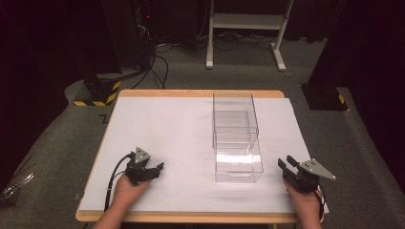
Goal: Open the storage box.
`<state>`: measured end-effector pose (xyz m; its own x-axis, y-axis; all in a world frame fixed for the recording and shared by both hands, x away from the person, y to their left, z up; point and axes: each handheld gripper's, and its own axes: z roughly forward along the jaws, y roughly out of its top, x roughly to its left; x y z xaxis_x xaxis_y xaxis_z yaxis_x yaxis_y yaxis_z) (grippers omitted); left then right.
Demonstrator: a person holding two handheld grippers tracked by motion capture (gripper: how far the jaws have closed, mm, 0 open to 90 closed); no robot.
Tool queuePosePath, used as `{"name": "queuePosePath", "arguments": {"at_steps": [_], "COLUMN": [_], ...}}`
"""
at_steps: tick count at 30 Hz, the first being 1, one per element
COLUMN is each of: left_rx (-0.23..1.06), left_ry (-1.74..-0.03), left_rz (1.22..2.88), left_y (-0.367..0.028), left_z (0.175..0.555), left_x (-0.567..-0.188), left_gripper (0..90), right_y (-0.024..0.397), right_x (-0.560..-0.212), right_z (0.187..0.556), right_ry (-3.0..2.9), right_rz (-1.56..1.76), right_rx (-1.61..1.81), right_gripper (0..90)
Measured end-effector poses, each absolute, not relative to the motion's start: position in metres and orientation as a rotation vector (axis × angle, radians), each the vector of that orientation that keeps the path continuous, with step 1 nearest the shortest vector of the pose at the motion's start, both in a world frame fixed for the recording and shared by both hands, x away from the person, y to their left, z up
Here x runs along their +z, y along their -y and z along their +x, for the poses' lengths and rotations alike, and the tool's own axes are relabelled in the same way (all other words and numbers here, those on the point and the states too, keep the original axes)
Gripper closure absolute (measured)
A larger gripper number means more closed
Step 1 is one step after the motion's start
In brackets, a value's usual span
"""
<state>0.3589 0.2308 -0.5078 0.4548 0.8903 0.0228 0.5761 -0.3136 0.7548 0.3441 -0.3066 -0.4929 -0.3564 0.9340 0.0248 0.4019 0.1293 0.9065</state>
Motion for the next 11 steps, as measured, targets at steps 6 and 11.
{"name": "queuePosePath", "arguments": {"at_steps": [6,11], "left_rx": [0.585,0.586], "left_ry": [-1.221,-1.221], "left_rz": [2.018,2.017], "left_y": [-0.2308,-0.2306], "left_z": [0.3589,0.3588], "left_x": [-0.5078,-0.5079], "left_gripper": [33.3,33.3], "right_y": [0.2974,0.2985], "right_x": [-0.4956,-0.4961], "right_z": [0.3441,0.3443], "right_ry": [-1.871,-1.858], "right_rz": [1.252,1.268], "right_rx": [1.117,1.119], "right_gripper": [55.0,52.2]}}
